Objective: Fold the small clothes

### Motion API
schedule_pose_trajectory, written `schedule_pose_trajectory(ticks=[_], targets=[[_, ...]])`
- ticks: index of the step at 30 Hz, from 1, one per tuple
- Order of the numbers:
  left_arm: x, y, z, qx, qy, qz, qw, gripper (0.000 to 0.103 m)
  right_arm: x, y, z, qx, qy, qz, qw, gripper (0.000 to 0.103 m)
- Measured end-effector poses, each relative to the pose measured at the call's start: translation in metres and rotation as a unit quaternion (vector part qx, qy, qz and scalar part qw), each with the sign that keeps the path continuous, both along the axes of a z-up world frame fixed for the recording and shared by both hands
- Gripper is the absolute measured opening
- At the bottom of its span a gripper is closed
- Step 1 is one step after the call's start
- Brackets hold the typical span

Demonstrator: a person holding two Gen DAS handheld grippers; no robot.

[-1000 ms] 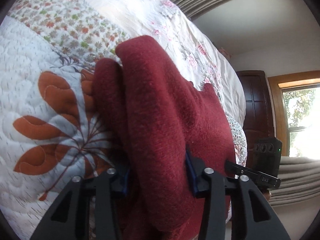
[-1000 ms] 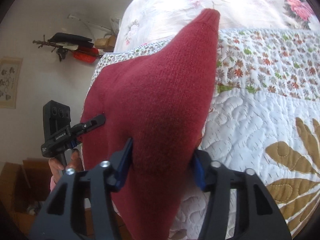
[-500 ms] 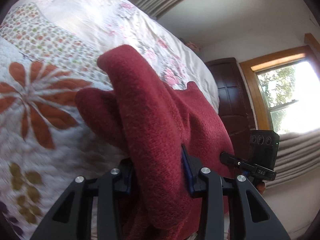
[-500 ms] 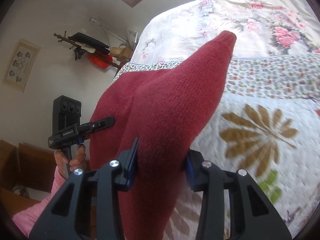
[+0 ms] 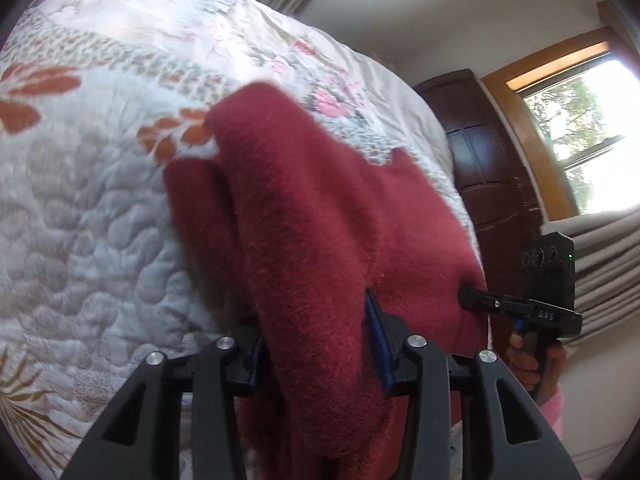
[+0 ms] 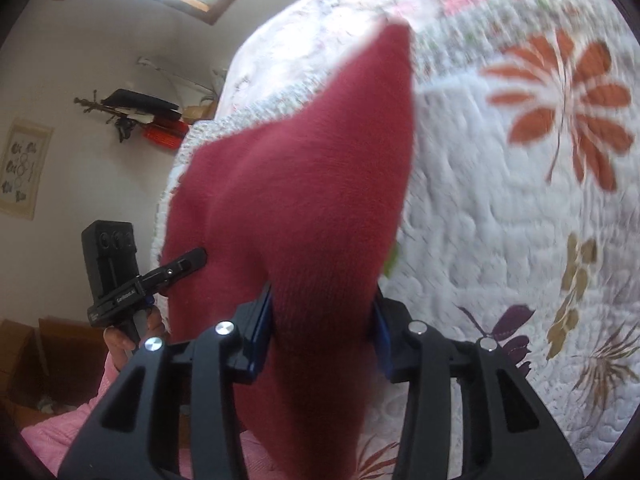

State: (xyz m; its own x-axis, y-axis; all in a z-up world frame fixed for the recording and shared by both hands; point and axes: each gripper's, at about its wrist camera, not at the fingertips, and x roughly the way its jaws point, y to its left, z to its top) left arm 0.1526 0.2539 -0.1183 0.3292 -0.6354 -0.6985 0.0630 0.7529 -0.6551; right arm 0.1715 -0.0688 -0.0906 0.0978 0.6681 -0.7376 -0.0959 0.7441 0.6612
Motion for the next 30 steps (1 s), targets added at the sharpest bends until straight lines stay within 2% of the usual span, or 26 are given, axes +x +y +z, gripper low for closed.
schedule_pose_trajectory(ticks=[2, 3, 5, 6, 10, 15, 20, 22, 23, 28, 30], targets=[[-0.005, 0.006, -0.01, -0.025, 0.008, 0.023, 0.9994, 0.051, -0.004, -0.004, -0.01, 0.023, 0.012, -0.01, 1.0, 0.046], [-0.007, 0.005, -0.008, -0.024, 0.004, 0.025, 0.9994, 0.051, -0.006, -0.006, -0.011, 0.032, 0.013, -0.014, 0.999, 0.047], [-0.009, 0.002, 0.001, -0.005, -0.005, 0.027, 0.9996, 0.052, -0.009, -0.005, -0.003, 0.028, -0.001, -0.013, 1.0, 0.05], [-0.012, 0.0, 0.007, 0.007, -0.006, 0.028, 0.9996, 0.054, -0.012, -0.004, 0.004, 0.019, -0.013, -0.01, 1.0, 0.056], [-0.028, -0.01, 0.038, 0.069, -0.018, 0.035, 0.9968, 0.062, -0.03, -0.007, 0.026, -0.008, -0.042, -0.004, 0.999, 0.066], [-0.07, -0.009, 0.06, 0.102, -0.042, 0.026, 0.9935, 0.066, -0.068, -0.013, 0.025, -0.002, -0.03, 0.01, 0.999, 0.067], [-0.094, -0.01, 0.055, 0.135, -0.049, 0.031, 0.9892, 0.065, -0.089, -0.016, 0.003, 0.012, 0.006, -0.003, 1.0, 0.056], [-0.099, -0.013, 0.049, 0.145, -0.04, 0.028, 0.9883, 0.061, -0.096, -0.015, -0.003, 0.01, 0.016, -0.006, 1.0, 0.045], [-0.108, -0.01, 0.045, 0.144, -0.035, 0.027, 0.9885, 0.06, -0.099, -0.014, -0.005, 0.008, 0.017, -0.007, 1.0, 0.044], [-0.114, -0.004, 0.034, 0.142, -0.023, 0.029, 0.9892, 0.055, -0.111, -0.011, 0.001, 0.007, 0.002, -0.012, 1.0, 0.024], [-0.116, -0.004, 0.035, 0.142, -0.024, 0.024, 0.9893, 0.049, -0.116, -0.016, 0.003, 0.013, -0.002, -0.014, 1.0, 0.02]])
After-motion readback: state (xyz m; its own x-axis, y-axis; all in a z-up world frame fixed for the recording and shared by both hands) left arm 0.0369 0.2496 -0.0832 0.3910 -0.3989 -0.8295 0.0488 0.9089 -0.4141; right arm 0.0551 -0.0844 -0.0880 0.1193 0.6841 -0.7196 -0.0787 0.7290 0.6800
